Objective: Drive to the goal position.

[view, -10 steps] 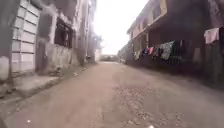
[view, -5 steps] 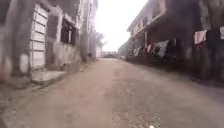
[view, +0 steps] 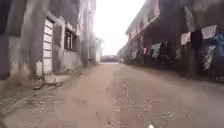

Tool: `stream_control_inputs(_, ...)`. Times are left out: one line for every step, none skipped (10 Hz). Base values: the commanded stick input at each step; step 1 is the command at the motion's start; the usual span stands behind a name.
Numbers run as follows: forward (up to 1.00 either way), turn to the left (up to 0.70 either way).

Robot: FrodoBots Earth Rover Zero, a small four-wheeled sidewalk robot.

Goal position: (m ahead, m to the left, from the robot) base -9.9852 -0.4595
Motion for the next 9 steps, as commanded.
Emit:
stream_control_inputs(-1.00, 0.00)
stream_control_inputs(-1.00, 0.00)
stream_control_inputs(-1.00, 0.00)
stream_control_inputs(-1.00, 0.00)
stream_control_inputs(-1.00, 0.00)
stream_control_inputs(-1.00, 0.00)
stream_control_inputs(-1.00, 0.00)
stream_control_inputs(-1.00, 0.00)
stream_control_inputs(-1.00, 0.00)
